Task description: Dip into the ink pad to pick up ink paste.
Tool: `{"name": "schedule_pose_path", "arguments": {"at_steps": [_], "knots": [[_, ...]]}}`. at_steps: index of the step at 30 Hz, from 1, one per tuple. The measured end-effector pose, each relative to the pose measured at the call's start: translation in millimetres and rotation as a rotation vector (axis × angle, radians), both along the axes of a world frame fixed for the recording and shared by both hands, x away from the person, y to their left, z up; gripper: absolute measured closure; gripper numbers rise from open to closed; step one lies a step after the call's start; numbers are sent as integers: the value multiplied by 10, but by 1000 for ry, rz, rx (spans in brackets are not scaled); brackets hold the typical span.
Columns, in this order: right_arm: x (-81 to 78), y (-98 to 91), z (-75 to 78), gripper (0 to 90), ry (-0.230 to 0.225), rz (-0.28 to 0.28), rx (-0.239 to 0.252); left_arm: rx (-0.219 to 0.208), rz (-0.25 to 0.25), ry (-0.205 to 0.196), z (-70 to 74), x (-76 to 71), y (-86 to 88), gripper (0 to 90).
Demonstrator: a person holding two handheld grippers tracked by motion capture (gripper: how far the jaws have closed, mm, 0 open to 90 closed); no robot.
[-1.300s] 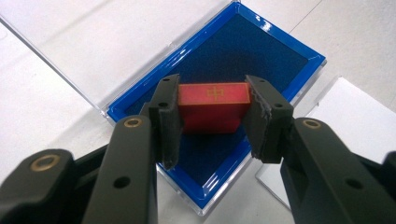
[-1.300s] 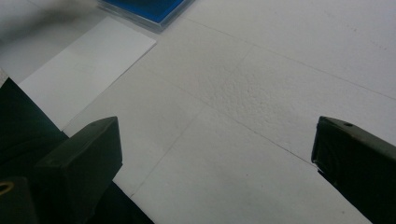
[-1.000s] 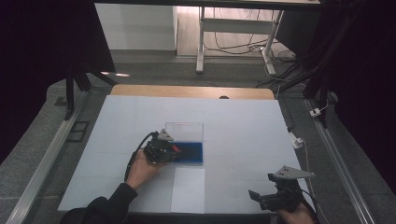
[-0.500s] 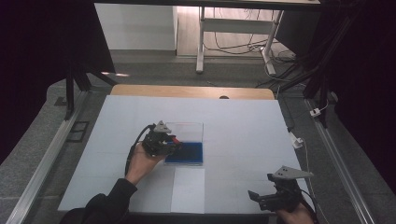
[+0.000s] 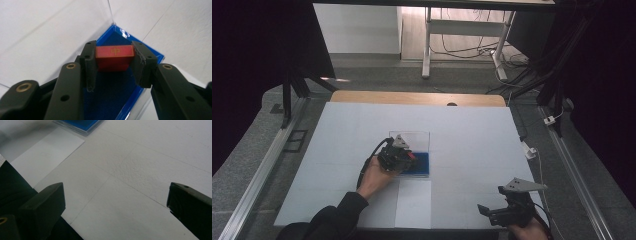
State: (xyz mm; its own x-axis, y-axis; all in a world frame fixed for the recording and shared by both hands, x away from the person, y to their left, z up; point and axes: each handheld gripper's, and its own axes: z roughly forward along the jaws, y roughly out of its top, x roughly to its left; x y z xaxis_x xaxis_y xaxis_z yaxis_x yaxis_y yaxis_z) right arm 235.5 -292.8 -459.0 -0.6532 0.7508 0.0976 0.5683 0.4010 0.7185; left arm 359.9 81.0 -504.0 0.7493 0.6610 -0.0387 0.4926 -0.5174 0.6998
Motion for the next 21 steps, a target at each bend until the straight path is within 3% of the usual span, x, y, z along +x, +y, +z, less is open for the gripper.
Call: {"name": "schedule_pose_path", "arguments": {"at_steps": [10,18,21], "knots": [[-1,2,2,17,0,5,-5,15,11,-5,-19,-26,-16,587],[-2,11,-1,17,-2,8,-7,97,26,-67,-3,-113,-137,588],[-4,11,-2,17,-1,7,-7,48,27,-21,-12,-61,-71,588]]}}
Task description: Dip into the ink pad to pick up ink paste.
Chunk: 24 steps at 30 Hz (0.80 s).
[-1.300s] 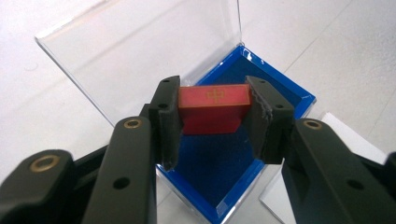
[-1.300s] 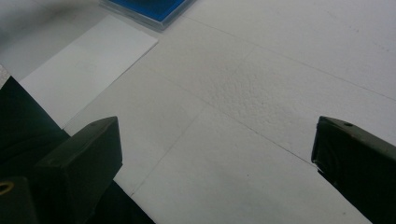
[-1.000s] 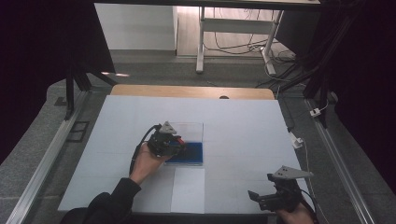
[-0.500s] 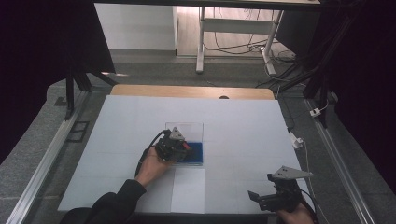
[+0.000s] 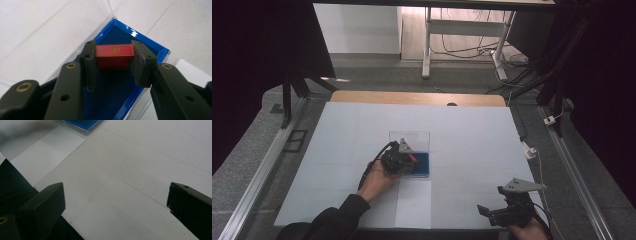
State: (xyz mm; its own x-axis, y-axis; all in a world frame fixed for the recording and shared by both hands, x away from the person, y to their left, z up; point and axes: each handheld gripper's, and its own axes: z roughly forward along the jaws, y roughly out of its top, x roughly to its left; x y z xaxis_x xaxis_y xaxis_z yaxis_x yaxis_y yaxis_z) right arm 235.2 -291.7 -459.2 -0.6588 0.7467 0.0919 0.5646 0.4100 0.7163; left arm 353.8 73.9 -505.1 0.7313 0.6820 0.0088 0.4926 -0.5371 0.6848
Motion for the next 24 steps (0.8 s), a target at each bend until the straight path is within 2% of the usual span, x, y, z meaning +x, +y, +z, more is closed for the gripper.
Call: {"name": "schedule_pose_path", "arguments": {"at_steps": [2,5,14,20,24], "knots": [[-3,-4,4,17,-2,-1,-2,-40,0,25,-15,31,51,588],[-4,-6,3,17,-2,0,-3,-65,0,43,-22,54,76,589],[-2,1,1,17,-2,3,-1,14,24,-19,3,-41,-36,587],[-2,0,0,17,-1,1,-1,-24,21,3,-1,-8,11,585],[-5,2,0,17,-3,7,-4,-22,28,12,23,-1,5,584]]}}
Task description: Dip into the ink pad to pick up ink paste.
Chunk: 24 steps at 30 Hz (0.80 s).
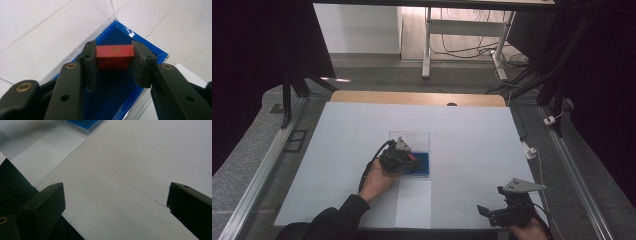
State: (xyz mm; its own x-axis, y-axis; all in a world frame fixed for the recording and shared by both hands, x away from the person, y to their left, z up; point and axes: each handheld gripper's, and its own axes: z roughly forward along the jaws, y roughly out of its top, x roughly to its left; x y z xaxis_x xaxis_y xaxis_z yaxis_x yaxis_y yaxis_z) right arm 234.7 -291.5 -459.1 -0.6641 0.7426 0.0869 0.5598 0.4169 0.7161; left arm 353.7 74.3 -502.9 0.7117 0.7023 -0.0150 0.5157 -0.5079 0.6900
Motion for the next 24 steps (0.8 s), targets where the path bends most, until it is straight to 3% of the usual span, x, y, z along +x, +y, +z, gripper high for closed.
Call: {"name": "schedule_pose_path", "arguments": {"at_steps": [13,16,24], "knots": [[-1,-3,1,17,0,1,5,-50,-44,8,208,-74,120,583],[-1,-1,1,17,0,3,3,-28,-42,8,254,-101,129,583],[1,-1,0,17,2,4,4,-40,-72,13,340,-197,148,582]]}}
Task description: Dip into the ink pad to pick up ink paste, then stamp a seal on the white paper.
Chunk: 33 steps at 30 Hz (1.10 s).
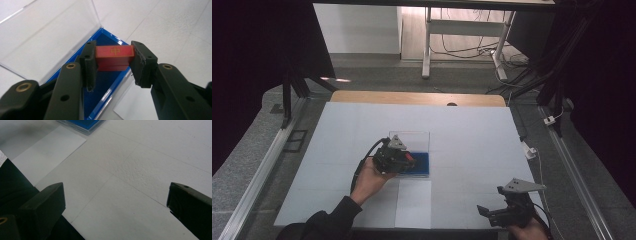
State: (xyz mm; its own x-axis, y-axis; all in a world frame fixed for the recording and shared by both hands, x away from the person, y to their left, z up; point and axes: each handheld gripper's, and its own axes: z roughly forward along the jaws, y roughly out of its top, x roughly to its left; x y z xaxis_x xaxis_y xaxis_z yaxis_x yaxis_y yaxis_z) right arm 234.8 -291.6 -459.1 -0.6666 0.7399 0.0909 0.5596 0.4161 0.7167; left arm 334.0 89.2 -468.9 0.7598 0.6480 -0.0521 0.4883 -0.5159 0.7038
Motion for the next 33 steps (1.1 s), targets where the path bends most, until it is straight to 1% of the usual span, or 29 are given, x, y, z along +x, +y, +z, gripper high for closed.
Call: {"name": "schedule_pose_path", "arguments": {"at_steps": [6,9,10,15,17,21,29,33], "knots": [[0,0,0,17,0,0,0,-25,-14,7,50,-65,32,581],[-1,-1,1,17,-1,-1,1,-24,-27,8,65,-106,38,581],[-1,-1,1,17,0,0,1,-30,-26,9,64,-117,33,581],[-1,-2,1,17,0,-1,1,-25,-48,11,74,-181,14,581],[0,-2,1,17,0,-2,2,-26,-61,18,81,-204,3,581],[-1,-1,1,17,0,-1,2,-28,-79,13,106,-259,-9,580],[-2,-10,2,17,1,-5,1,-35,-90,15,136,-374,36,580],[-1,-4,3,17,1,-3,-1,-37,-93,20,130,-402,53,580]]}}
